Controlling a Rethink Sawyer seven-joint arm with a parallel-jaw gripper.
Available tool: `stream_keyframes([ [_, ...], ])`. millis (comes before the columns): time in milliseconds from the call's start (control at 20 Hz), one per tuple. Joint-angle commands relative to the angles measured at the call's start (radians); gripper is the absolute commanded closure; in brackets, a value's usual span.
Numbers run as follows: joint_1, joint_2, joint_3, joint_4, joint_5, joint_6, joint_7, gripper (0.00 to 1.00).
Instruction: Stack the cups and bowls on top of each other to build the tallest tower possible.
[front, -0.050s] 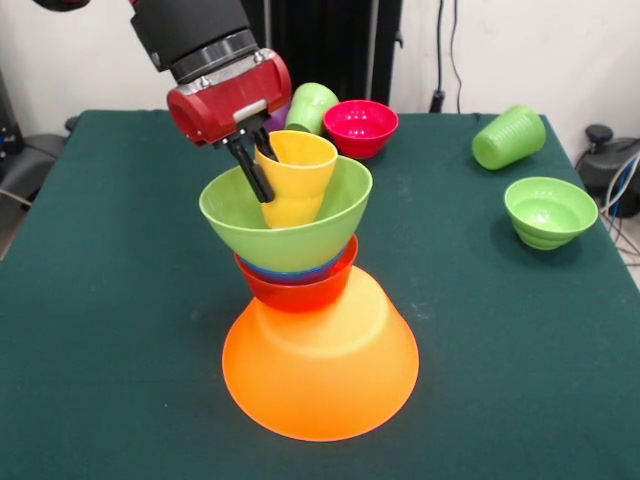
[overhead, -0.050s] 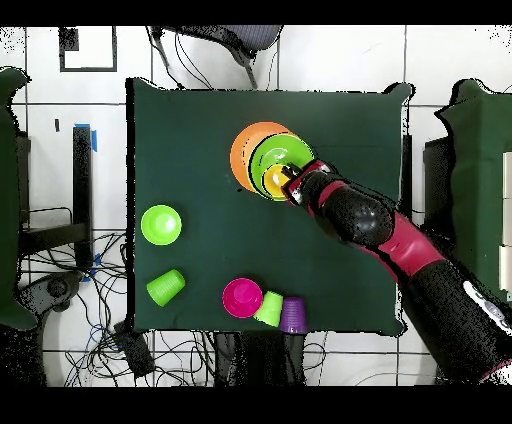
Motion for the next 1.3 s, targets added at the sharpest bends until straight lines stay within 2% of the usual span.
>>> stream_keyframes([
  [50, 0.062, 0.042, -0.011, 0.011, -0.054, -0.039, 0.183, 1.00],
  [150, 0.098, 0.029, -0.054, -0.011, -0.066, -0.005, 0.170, 1.00],
  [450, 0.135, 0.017, -0.084, -0.025, -0.067, 0.012, 0.167, 1.00],
  [750, 0.185, 0.020, -0.135, -0.048, -0.081, -0.007, 0.171, 1.00],
  [1000, 0.191, 0.023, -0.140, -0.051, -0.083, -0.023, 0.167, 1.00],
  [1300, 0.221, 0.041, -0.191, -0.111, -0.141, -0.024, 0.121, 1.00],
])
